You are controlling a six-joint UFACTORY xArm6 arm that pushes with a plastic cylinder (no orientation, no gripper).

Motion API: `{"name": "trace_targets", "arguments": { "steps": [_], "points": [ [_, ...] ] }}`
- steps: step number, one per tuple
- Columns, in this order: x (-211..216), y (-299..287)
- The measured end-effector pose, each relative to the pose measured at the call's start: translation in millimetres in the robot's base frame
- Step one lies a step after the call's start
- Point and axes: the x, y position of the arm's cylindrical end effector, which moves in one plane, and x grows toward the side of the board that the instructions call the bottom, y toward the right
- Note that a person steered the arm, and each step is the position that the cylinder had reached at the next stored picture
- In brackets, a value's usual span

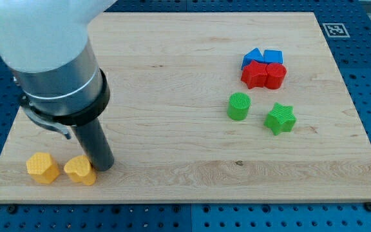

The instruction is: Push the green star towards the center of the board

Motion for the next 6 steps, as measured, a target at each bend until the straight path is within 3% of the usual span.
{"name": "trace_targets", "arguments": {
  "steps": [3,4,6],
  "points": [
    [0.1,5.2],
    [0.7,109.8],
    [0.7,384.3]
  ]
}}
